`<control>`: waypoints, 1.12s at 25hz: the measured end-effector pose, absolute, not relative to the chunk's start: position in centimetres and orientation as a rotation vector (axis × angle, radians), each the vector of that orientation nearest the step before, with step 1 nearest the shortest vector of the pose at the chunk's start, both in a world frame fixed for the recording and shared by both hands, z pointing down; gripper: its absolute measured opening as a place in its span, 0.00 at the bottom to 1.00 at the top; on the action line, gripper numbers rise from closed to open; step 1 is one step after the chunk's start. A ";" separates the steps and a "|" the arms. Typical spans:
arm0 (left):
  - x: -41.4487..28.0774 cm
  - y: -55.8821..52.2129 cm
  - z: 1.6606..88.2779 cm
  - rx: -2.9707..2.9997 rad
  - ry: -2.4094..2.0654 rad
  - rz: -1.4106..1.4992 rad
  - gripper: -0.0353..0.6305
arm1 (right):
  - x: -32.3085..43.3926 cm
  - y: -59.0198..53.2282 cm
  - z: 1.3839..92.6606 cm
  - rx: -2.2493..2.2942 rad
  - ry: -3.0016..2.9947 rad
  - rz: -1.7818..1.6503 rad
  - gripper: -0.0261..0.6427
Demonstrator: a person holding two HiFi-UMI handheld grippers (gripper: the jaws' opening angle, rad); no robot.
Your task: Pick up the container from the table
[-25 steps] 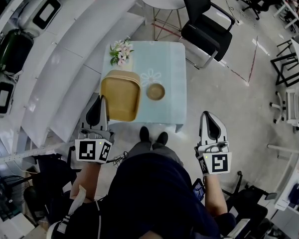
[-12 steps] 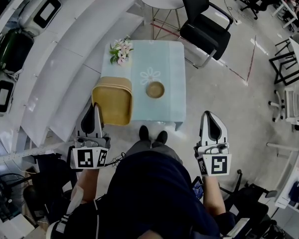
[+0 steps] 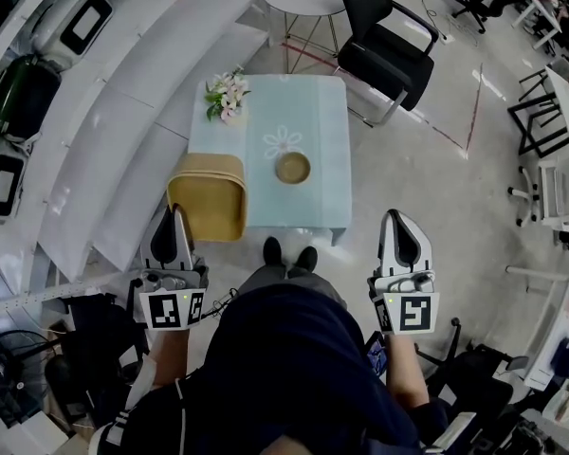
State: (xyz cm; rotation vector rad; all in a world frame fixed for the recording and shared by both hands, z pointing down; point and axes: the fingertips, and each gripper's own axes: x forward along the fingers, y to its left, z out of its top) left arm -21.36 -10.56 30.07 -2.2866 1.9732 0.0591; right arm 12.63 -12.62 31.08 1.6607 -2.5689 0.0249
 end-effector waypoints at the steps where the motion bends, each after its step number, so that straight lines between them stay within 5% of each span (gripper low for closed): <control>1: -21.4 -10.5 30.1 -2.283 1.975 0.061 0.08 | 12.6 -12.6 31.1 1.659 -2.572 0.022 0.04; 28: -20.6 -9.9 30.3 -2.285 1.941 0.044 0.08 | 13.3 -12.5 31.0 1.695 -2.490 -0.072 0.03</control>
